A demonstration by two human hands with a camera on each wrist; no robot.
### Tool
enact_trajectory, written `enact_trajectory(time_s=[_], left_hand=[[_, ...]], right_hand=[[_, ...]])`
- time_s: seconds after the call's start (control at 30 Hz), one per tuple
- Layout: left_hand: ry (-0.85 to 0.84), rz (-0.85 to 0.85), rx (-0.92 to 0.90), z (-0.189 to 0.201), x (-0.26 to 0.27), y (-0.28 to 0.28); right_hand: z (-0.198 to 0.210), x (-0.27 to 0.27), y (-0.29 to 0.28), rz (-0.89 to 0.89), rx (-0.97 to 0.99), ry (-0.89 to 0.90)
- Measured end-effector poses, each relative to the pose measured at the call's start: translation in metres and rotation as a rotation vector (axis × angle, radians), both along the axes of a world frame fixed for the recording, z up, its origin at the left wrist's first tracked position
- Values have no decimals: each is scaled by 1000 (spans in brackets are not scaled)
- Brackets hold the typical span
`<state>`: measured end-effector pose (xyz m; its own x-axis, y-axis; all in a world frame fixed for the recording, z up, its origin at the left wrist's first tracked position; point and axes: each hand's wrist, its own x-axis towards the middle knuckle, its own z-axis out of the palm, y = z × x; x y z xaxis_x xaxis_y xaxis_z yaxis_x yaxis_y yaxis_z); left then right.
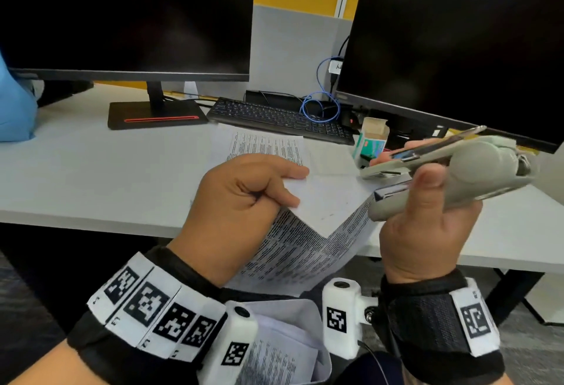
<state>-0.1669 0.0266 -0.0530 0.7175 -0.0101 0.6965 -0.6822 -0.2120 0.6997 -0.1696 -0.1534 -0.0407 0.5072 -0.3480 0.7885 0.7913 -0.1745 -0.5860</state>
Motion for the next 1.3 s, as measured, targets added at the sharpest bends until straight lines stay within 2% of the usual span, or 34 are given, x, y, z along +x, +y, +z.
enact_trajectory(time_s=[0.3,0.5,0.7,0.83,0.97,1.3], left_hand=[[32,-1,-21,-3,-1,1],[117,-11,-61,0,-2,1],[341,-39,28,10,-8,-5],[407,-55,102,14,-15,-14],[420,-51,105,15,-19,-20],[398,-64,119,17,-21,-24]], right_hand=[[-2,-1,1,4,-11,-11],[-2,-2,2,-38,8,38],[16,-3,14,70,115,168],[26,3,23,141,121,326],[29,2,28,110,111,364],[32,2,29,41,69,309]])
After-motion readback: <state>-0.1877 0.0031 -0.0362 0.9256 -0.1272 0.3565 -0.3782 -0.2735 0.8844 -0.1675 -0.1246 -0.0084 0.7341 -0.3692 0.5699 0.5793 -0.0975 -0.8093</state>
